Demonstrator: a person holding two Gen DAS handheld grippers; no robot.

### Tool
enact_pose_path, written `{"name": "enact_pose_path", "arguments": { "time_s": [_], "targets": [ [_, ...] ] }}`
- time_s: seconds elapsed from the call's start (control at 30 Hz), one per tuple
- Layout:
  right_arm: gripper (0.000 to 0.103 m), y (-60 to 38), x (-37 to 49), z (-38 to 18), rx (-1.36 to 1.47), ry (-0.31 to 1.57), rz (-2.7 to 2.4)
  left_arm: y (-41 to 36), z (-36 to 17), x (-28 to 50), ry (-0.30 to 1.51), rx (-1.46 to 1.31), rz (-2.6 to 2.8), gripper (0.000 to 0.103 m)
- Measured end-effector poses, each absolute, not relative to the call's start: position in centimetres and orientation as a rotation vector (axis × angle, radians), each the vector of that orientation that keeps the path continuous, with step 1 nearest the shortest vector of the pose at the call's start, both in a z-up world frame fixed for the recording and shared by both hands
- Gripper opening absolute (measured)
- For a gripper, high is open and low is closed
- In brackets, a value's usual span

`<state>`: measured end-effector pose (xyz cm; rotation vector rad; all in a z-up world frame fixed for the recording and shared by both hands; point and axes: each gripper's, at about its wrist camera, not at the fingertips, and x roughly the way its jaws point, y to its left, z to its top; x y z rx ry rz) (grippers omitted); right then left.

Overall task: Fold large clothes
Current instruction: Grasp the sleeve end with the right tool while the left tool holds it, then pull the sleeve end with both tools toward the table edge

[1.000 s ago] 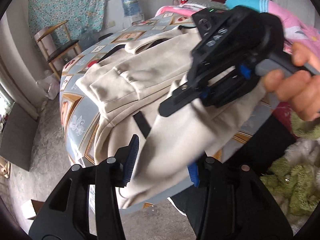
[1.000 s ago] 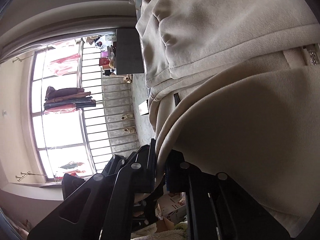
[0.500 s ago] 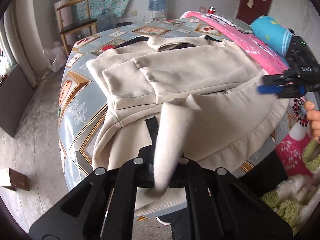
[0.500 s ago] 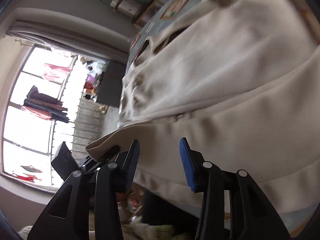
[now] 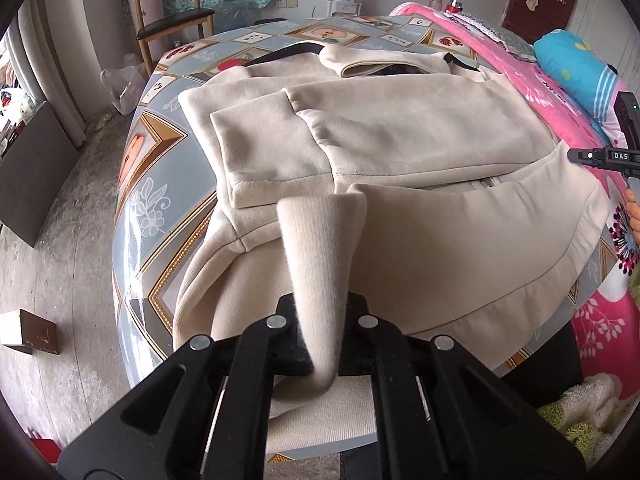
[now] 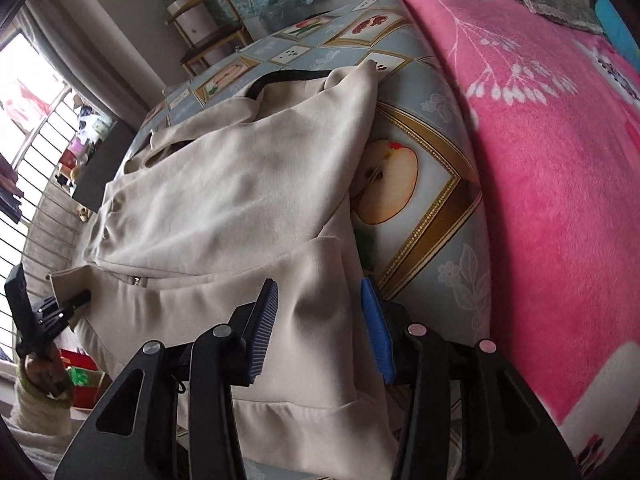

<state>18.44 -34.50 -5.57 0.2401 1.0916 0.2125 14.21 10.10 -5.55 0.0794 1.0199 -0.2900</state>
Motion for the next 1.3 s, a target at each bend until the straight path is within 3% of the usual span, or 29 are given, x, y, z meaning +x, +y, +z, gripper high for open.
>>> {"name": "enact_pose_path", "arguments": {
  "time_s": [0.23,0.4,0.63,1.3],
  "targets": [
    [0.04,-34.1,17.3,-4.4,0.192,1.077,0.301,10.1,-5.6,14.6,1.026,0.073,-0.287,0.006],
    [0.031,-33.8,16.5,-4.1,0.126,1.057,0.287,10.0,-5.7,14.7,1.026,0.089,-0.284,0.006],
    [0.01,-32.2,15.2,-3.6,-0.005,0.989,0.192,9.6,-5.4,14.2,1.002,0.113,-0.264,0.006],
    [0.006,-30.6,7.4,7.1,-0.012,0.647,0.056,10.8,4.2,7.7,0.714,0.035,-0.305,0.004]
  ]
}}
